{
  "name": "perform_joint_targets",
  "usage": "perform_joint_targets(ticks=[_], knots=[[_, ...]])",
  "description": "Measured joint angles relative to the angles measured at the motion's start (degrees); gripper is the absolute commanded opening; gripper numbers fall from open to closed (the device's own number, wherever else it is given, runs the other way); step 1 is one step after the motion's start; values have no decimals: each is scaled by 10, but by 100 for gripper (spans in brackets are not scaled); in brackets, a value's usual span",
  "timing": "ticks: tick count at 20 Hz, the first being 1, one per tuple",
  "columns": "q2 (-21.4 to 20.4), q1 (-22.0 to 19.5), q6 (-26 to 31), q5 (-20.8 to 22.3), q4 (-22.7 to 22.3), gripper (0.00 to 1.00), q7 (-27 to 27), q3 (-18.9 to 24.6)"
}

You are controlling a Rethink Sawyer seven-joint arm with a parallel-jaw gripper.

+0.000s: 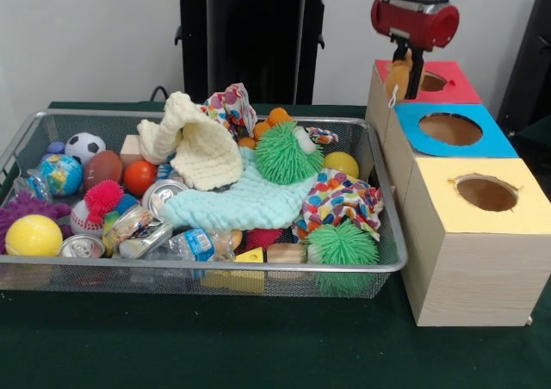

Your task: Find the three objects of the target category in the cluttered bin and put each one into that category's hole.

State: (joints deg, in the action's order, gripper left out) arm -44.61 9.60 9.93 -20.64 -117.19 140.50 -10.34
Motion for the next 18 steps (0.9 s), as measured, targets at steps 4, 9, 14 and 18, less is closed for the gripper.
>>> perform_joint_targets(ticks=[4, 9, 14, 18], knots=[[13, -17, -29, 1, -18, 0, 0, 28], [6, -40, -50, 9, -32, 0, 0, 50], [3, -49, -54, 14, -36, 0, 0, 58], [-2, -49, -49, 14, -38, 0, 0, 58]])
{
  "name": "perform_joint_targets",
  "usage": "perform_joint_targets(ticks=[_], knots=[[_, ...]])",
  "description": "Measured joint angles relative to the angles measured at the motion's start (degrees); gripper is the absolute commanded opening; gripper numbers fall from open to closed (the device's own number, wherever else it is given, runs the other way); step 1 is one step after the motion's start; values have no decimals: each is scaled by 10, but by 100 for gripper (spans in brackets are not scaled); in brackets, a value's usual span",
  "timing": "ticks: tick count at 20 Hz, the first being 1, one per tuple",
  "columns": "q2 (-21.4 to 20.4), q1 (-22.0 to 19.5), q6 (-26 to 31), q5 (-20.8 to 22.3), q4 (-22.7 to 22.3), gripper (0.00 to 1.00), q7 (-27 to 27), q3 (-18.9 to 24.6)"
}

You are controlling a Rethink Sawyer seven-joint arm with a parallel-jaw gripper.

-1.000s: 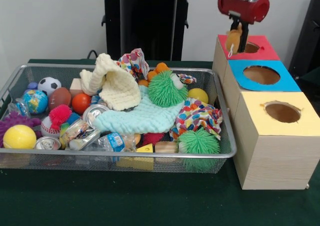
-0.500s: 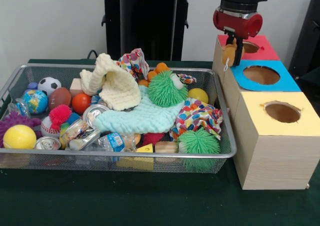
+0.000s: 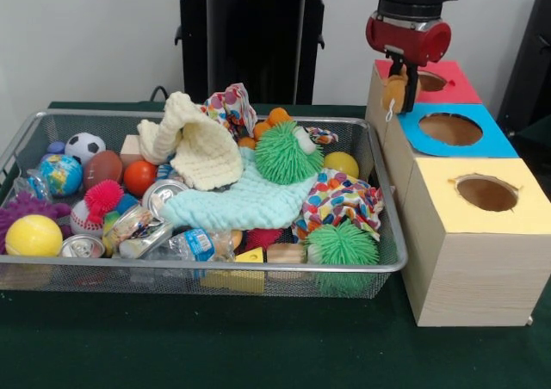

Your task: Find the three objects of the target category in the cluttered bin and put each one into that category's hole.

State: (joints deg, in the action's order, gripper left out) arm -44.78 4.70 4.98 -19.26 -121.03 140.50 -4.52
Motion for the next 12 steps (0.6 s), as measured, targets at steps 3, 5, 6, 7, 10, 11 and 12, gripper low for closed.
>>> perform_joint_targets(ticks=[3, 5, 6, 7, 10, 11, 12], knots=[[-7, 2, 15, 0, -1, 0, 0, 0], [-20, 9, 46, 0, -2, 0, 0, -2], [-25, 11, 58, 0, -3, 0, 0, -3], [-30, 14, 71, 0, -3, 0, 0, -4], [-48, 21, 117, 2, -5, 0, 0, -5], [-51, 22, 125, 3, -6, 0, 0, -5], [-56, 22, 130, 4, -9, 0, 0, -4]])
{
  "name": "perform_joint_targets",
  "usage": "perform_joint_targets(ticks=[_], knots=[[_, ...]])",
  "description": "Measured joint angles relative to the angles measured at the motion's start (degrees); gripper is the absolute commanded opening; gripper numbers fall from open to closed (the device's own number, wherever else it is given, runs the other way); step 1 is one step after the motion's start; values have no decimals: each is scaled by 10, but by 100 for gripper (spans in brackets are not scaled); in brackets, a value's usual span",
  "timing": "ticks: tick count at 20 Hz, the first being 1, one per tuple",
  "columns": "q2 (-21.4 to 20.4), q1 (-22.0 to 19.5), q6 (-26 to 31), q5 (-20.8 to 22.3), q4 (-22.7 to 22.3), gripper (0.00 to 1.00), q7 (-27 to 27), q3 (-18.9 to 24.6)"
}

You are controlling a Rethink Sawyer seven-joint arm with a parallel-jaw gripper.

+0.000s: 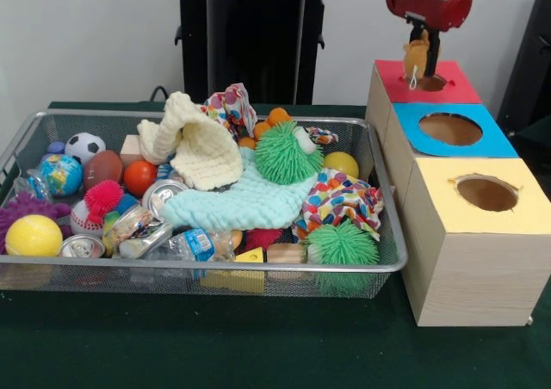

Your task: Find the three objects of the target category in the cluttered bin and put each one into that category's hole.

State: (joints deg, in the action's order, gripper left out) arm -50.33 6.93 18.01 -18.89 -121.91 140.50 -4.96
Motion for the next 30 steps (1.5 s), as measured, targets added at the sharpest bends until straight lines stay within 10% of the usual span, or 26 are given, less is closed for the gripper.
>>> perform_joint_targets(ticks=[30], knots=[[25, -27, -90, 0, -70, 0, 0, 34]])
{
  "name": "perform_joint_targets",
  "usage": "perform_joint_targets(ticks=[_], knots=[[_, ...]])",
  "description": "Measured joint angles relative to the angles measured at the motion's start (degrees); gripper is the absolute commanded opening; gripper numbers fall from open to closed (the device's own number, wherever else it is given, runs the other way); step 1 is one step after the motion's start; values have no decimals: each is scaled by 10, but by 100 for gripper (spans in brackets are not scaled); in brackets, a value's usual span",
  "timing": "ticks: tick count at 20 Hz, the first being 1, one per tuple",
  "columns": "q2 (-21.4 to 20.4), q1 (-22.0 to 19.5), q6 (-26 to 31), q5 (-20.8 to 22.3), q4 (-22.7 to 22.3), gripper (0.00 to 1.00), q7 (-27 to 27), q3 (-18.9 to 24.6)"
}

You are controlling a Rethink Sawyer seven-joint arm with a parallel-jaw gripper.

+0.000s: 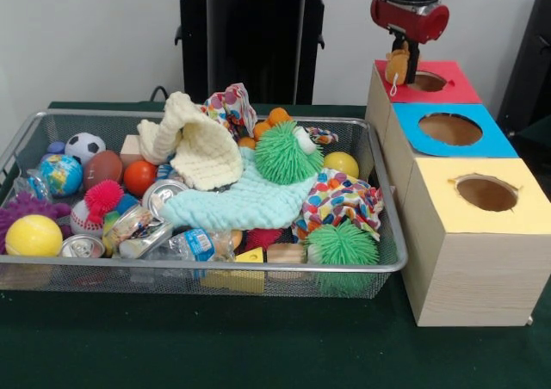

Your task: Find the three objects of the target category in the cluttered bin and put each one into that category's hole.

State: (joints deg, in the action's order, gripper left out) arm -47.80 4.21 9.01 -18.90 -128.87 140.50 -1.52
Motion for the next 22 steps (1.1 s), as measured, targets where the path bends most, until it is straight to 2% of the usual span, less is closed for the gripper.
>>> perform_joint_targets(ticks=[10, 17, 22], knots=[[-9, -27, -19, 0, -18, 0, 0, 40], [-15, -22, -19, -5, -20, 0, 0, 58], [-26, 1, -12, -19, -20, 0, 0, 58]])
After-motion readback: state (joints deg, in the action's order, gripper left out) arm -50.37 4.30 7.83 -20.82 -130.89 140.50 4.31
